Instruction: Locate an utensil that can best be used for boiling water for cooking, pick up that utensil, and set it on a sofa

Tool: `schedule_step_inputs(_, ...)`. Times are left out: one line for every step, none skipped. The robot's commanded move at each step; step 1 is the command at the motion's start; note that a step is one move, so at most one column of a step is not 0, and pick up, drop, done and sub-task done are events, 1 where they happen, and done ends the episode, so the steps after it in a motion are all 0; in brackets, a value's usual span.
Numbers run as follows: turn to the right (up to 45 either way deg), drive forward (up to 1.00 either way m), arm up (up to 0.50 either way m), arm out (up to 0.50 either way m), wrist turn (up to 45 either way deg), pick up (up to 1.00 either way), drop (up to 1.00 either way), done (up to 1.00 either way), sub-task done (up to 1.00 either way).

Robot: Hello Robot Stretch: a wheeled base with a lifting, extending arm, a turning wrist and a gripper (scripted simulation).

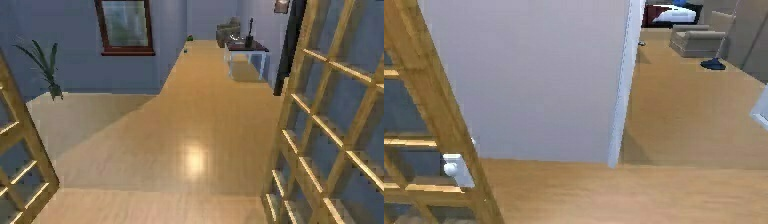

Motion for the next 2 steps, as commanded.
schedule_step_inputs(0.0,1.00,0.00,0.00,0.0,0.00,0.00,0.00,0.00)
schedule_step_inputs(0.0,0.65,0.00,0.00,0.0,0.00,0.00,0.00,0.00)
